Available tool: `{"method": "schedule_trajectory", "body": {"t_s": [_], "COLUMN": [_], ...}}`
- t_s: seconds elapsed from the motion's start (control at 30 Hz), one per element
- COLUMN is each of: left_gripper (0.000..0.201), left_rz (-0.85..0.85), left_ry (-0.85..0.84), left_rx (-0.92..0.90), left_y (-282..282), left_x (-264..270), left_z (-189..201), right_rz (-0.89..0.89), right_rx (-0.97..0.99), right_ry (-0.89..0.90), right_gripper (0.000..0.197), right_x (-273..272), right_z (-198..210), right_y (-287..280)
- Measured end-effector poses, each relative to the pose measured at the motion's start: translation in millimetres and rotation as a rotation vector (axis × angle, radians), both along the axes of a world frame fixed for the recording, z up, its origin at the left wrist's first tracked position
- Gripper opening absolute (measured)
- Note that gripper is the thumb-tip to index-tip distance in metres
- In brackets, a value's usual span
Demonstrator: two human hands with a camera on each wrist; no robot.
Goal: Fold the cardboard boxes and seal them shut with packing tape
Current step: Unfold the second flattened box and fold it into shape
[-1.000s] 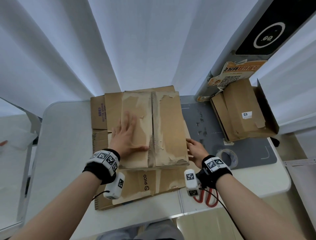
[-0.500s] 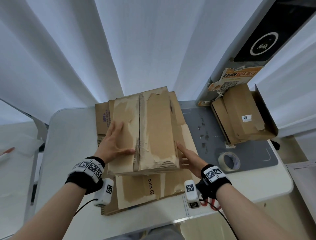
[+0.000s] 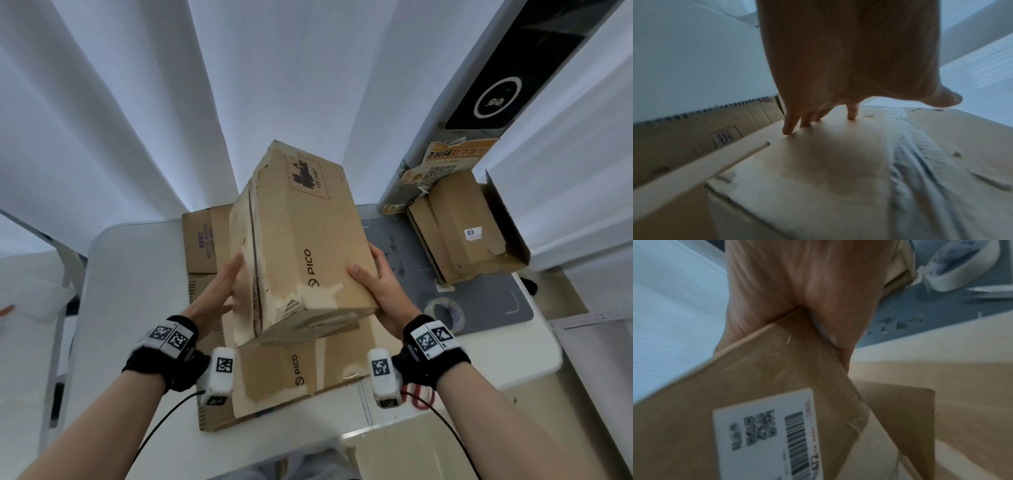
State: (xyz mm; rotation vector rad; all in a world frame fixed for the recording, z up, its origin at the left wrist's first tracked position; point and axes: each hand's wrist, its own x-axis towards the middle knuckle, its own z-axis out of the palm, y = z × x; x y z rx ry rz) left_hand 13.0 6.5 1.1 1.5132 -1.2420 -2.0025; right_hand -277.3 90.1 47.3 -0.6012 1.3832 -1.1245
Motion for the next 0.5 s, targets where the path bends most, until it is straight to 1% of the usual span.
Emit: {"method": "schedule_trajectory", "body": {"t_s": [0.03, 0.07, 0.13, 0.2, 0.3, 0.37, 0.43, 0.47, 0.5], "left_gripper": [0.107, 0.102, 0.084, 0.081, 0.079, 0.073, 0.071, 0.072, 0.075], "left_rz": [-0.011, -0.005, 0.058, 0.107, 0.096, 0.140, 0.209, 0.237, 0.256], "left_ry": [0.069, 0.155, 0.289, 0.333, 0.248, 0.180, 0.128, 0.096, 0.043], "left_rx": [0.046, 0.078, 0.151, 0.220, 0.217, 0.192, 0.142, 0.115, 0.088], "left_y": [1, 3, 7, 10, 16, 18, 17, 15, 13], "left_x": [-9, -20, -39, -54, -63, -58, -46, -38, -29], "left_z": [5, 11, 18, 15, -2, -13, -23, -27, -31], "right_rz": [0.018, 0.054, 0.150, 0.248, 0.372, 0.462, 0.544, 0.556, 0.537], "right_rx": [-0.027, -0.054, -0.097, -0.123, -0.130, -0.131, -0.140, -0.146, -0.152], "right_ry": [0.051, 0.121, 0.291, 0.434, 0.573, 0.627, 0.648, 0.667, 0.723], "right_gripper": [0.089, 0.091, 0.084, 0.074, 0.069, 0.065, 0.056, 0.050, 0.043], "right_x": [-2, -4, -4, -3, 3, 12, 23, 28, 31], "right_z": [7, 14, 29, 39, 42, 38, 32, 29, 27], "right_y": [1, 3, 6, 9, 14, 17, 16, 13, 10]}}
